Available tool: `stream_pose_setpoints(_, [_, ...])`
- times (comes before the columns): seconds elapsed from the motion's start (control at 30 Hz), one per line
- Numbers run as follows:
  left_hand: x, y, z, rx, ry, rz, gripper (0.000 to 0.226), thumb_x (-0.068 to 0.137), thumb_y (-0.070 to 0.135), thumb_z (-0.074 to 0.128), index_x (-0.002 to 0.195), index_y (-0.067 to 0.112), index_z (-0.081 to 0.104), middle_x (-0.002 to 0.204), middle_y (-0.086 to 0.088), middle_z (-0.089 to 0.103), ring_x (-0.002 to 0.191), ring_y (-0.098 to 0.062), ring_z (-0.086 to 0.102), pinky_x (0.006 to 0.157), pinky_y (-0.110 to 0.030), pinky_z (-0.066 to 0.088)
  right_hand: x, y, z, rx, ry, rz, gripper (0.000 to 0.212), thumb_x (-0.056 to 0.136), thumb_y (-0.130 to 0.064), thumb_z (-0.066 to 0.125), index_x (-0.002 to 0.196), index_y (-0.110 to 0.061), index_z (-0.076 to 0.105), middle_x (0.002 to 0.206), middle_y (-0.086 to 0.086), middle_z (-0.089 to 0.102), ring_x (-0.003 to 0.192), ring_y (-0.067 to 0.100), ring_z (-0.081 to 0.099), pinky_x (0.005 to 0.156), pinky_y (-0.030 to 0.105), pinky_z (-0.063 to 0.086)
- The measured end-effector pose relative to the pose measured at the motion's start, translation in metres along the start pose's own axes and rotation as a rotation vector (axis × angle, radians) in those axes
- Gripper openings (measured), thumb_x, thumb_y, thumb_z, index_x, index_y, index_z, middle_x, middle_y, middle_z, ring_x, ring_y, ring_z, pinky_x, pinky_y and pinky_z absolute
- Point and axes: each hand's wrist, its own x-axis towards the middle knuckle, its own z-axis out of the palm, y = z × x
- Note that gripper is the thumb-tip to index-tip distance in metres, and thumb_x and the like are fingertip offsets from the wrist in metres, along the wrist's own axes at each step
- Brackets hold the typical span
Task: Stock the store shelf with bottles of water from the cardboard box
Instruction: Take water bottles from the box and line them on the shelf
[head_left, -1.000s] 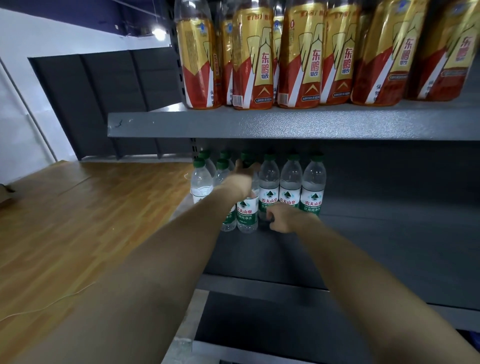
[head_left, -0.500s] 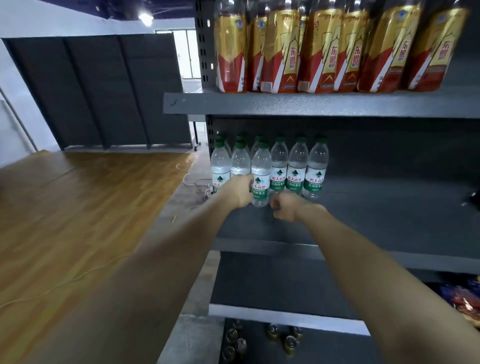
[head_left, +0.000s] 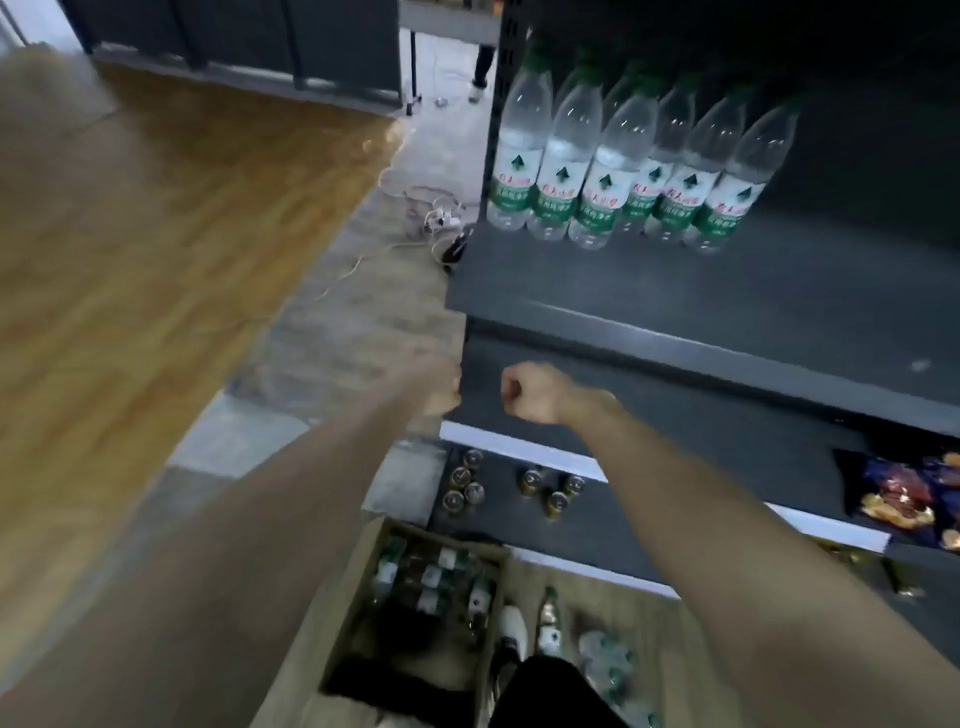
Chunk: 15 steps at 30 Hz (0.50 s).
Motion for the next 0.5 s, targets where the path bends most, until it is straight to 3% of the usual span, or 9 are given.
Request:
stream_pose_setpoints(0.1, [-0.02,-0.031,0.062,-0.075,-0.119,-0.09,0.023,0.096,0.016,0.05,0.112,0.004,0.061,0.108,-0.007,0.06,0.105,-0.028,0.06,0.075,-0.026,0.04,0.021,-0.011,0.061,-0.026,-0.092,-0.01,0.008,0.085,-0.018,0.056,0.078,-0.021,0.054,0.087,0.006,0.062,0.08,0.028,0.058,0.072,0.039,0.05])
stream_pose_setpoints(0.17, [-0.027,-0.051,0.107,-0.13,-0.191,-0.178,0.019,0.096,0.014,0.047,0.106,0.003,0.06,0.102,-0.008,0.058,0.099,-0.031,0.06,0.078,-0.03,0.044,0.03,-0.018,0.106,-0.042,-0.191,-0.047,0.02,0.091,-0.011,0.05,0.072,-0.015,0.042,0.072,0.009,0.045,0.066,0.028,0.044,0.059,0.039,0.034])
stream_pose_setpoints(0.2, [-0.03,-0.062,0.135,-0.163,-0.216,-0.224,0.015,0.094,0.015,0.047,0.1,0.006,0.058,0.103,-0.01,0.06,0.095,-0.032,0.06,0.082,-0.035,0.049,0.036,-0.018,0.131,-0.05,-0.247,-0.06,0.025,0.093,-0.009,0.047,0.071,-0.016,0.037,0.07,0.008,0.038,0.065,0.026,0.038,0.059,0.037,0.028])
stream_pose_setpoints(0.27, [-0.04,-0.082,0.197,-0.237,-0.254,-0.306,0.013,0.09,0.018,0.049,0.099,0.011,0.055,0.108,-0.013,0.062,0.097,-0.034,0.061,0.087,-0.044,0.053,0.046,-0.015,0.187,-0.024,-0.348,-0.087,0.024,0.094,-0.008,0.047,0.074,-0.018,0.039,0.073,0.006,0.04,0.068,0.025,0.041,0.061,0.036,0.03])
stream_pose_setpoints(0.37, [-0.063,-0.092,0.272,-0.311,-0.337,-0.423,0.032,0.092,0.02,0.047,0.122,0.012,0.055,0.116,-0.013,0.06,0.107,-0.035,0.06,0.09,-0.044,0.052,0.053,-0.002,0.271,0.035,-0.469,-0.055,0.018,0.095,-0.016,0.049,0.079,-0.024,0.045,0.076,0.0,0.044,0.069,0.019,0.042,0.063,0.036,0.038])
stream_pose_setpoints(0.5, [-0.075,-0.1,0.352,-0.373,-0.427,-0.51,0.026,0.094,0.018,0.045,0.116,0.012,0.057,0.115,-0.012,0.062,0.104,-0.033,0.06,0.088,-0.045,0.053,0.055,0.029,0.361,0.084,-0.6,0.019,0.018,0.094,-0.019,0.054,0.081,-0.02,0.043,0.076,-0.001,0.042,0.069,0.018,0.043,0.055,0.03,0.03])
